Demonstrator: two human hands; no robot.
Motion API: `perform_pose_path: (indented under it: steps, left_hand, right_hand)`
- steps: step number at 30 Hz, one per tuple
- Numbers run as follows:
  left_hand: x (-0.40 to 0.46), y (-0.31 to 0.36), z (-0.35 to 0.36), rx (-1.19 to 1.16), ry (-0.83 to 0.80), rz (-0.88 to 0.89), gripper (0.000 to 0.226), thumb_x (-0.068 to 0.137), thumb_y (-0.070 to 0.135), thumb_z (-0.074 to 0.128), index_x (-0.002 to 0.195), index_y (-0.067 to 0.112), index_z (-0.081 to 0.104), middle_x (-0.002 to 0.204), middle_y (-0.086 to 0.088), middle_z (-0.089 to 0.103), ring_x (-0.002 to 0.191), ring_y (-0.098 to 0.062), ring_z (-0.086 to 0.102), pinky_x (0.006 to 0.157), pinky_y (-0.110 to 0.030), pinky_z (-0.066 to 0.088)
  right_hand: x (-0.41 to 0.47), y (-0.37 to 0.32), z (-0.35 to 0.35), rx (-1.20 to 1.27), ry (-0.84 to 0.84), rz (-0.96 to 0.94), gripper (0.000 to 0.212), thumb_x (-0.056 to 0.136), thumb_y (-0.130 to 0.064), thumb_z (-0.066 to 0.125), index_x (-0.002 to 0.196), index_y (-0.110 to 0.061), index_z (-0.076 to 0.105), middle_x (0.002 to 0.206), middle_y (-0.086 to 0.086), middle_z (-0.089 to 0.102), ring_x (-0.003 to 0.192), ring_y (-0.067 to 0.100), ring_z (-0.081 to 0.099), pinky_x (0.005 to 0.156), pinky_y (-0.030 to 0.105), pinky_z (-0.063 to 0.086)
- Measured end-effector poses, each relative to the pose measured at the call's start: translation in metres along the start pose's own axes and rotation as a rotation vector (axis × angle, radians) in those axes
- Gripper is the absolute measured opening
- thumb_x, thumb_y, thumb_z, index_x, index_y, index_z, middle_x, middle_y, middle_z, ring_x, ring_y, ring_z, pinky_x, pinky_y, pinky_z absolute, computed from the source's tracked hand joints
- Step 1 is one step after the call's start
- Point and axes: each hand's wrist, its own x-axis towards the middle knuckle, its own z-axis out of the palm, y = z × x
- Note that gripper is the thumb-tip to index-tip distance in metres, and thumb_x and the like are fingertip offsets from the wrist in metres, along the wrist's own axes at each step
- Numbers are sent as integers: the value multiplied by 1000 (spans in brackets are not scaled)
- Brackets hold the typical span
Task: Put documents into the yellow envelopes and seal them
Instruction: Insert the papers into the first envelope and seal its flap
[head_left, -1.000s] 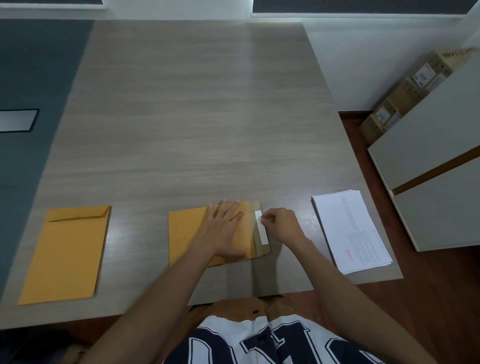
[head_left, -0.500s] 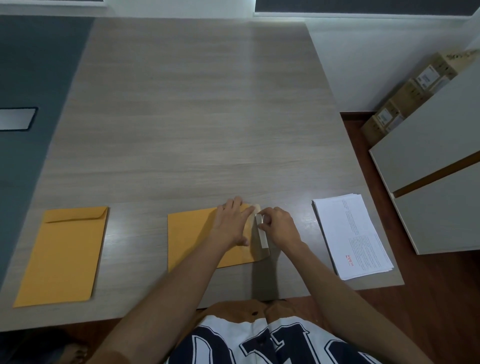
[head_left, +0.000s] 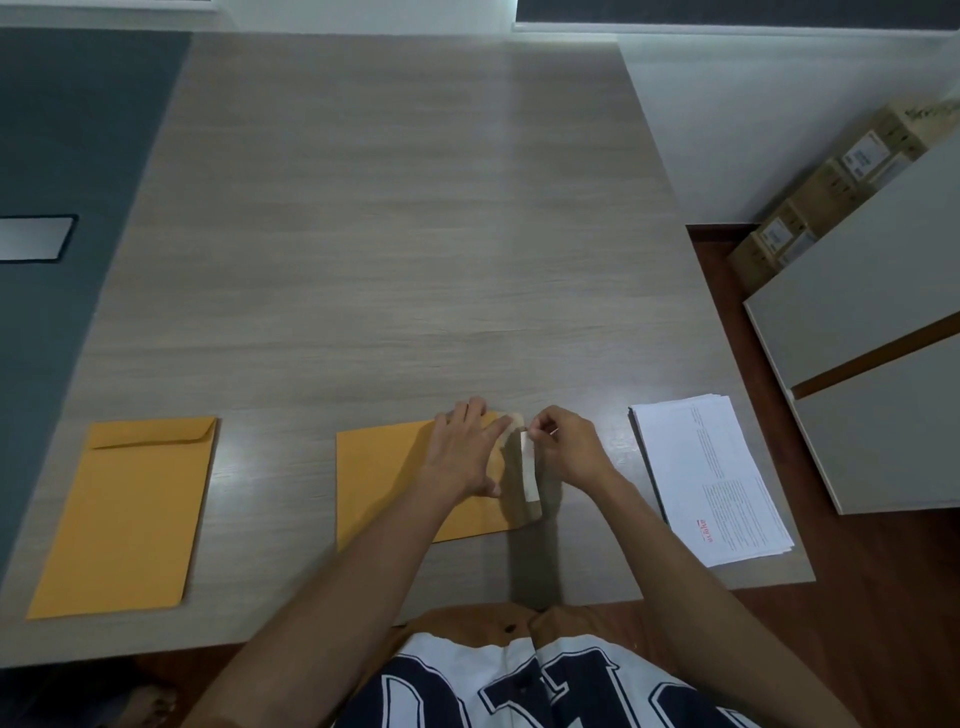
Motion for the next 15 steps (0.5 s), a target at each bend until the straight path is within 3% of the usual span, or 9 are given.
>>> perform_pose_path:
  steps: [3,5,8,11,15]
  left_hand:
    - [2,-4,-1,-16,1,-12,101,62,66,76,146,37,28,138,-5,31,126,-25,32,98,-39,34]
    - [3,-7,-3,-27,-3,-33,102,61,67,76,146,38,27,137,-5,31,127,-24,31,99,-39,35]
    - [4,-13,-5,-64,-6,-82,102,60,68,75,146,38,28,136,-4,31,127,-23,31,99,-39,34]
    - [3,-20,-6,-85,-2,-144,102,61,71,72,146,37,27,133,-5,30,125,-24,32,98,-40,35]
    - [4,-28,-6,-108,12,-220,104,58,78,67,144,35,29,130,-7,32,120,-26,35,97,-43,36]
  right_hand:
    - [-5,1,-21,188,-4,11,9,93,-12,61,85,-14,62,78,4,66,70,17,65,66,30,58]
    - [-3,1,-34,386,60,77,4,93,-8,61,89,-6,63,79,10,65,67,21,66,67,35,61]
    - [12,-3,-46,593,170,179,7,92,-5,62,95,2,61,78,11,63,66,20,65,65,31,59]
    - [38,-5,-46,707,247,310,6,90,-1,62,95,1,61,76,13,64,63,18,65,64,29,57]
    - [68,-6,-41,801,335,425,10,86,6,59,91,-2,61,85,18,63,63,21,66,72,38,60]
